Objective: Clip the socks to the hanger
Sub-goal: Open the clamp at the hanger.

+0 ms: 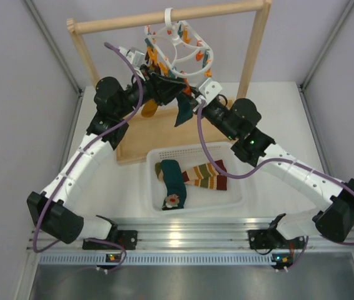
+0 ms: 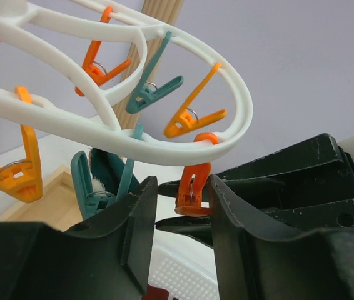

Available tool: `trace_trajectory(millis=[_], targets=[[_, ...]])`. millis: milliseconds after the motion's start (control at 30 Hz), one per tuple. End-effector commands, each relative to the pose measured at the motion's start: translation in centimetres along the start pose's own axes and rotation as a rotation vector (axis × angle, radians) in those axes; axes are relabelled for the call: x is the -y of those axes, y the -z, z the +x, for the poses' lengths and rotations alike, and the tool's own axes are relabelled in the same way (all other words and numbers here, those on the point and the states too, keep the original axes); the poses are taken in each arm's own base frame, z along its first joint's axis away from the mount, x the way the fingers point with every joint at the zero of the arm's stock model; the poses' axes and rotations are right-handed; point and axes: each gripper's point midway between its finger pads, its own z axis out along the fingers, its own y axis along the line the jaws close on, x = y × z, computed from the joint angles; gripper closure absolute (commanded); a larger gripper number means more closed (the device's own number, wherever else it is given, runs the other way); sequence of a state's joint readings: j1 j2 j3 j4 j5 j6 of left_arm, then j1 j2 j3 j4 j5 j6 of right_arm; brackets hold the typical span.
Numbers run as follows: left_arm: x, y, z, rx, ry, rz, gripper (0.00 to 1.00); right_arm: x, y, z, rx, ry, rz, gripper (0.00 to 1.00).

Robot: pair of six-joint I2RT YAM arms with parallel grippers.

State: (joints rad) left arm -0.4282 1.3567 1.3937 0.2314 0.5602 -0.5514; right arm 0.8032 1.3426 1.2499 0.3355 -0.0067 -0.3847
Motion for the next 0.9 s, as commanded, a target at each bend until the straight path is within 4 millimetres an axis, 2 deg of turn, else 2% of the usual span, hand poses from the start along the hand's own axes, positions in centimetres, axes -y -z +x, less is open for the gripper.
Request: trace_trajectory(millis=[0, 100, 133, 200, 233, 267, 333, 467, 600, 733, 867], targets=[[2.0, -0.2, -2.2, 0.053, -0.033, 0.071, 0.57, -0.1, 0.2, -3.1, 0.075, -0.024, -0.021, 1.0], [2.4, -0.2, -1.9, 0.052, -0.026, 0.106, 0.7, -0.6, 0.4, -3.3, 0.082, -0.044, -0.066, 1.0], [2.5, -0.2, -1.6, 0.043, -0.026, 0.118, 0.78, -1.0, 0.5, -3.5, 0.088, -0.069, -0.097, 0.91], [2.6, -0.1, -1.7, 0.046, -0.023, 0.13, 0.86, -0.1, 0.6, -3.5, 0.087, -0.095, -0.102, 0.8], [2.4, -0.1, -1.6, 0.043, -0.025, 0.132, 0.88, -0.3, 0.8, -3.0, 0.067, -0.131, -0.124, 0.7], [2.5, -0.1, -1.5, 0.038, -0.027, 0.141, 0.93, 0.2, 0.8, -3.2, 0.073, -0.142, -0.151, 0.68], [2.2, 0.1, -1.7, 0.039, -0.033, 0.146, 0.97, 0.4, 1.0, -3.0, 0.06, -0.202, -0.19, 0.65], [2.4, 0.3, -1.8, 0.029, -0.017, 0.212, 0.98, 0.2, 0.9, -2.7, 0.044, -0.264, -0.306, 0.62], [2.2, 0.5, -1.3, 0.004, 0.006, 0.284, 0.92, 0.0, 0.6, -3.7, 0.056, -0.307, -0.383, 0.57], [1.8, 0.6, -1.3, 0.002, 0.013, 0.307, 0.91, -1.0, 0.5, -4.1, 0.061, -0.324, -0.477, 0.51], [2.1, 0.9, -1.6, 0.01, 0.016, 0.346, 0.91, -1.3, 0.1, -3.7, 0.041, -0.37, -0.5, 0.53]])
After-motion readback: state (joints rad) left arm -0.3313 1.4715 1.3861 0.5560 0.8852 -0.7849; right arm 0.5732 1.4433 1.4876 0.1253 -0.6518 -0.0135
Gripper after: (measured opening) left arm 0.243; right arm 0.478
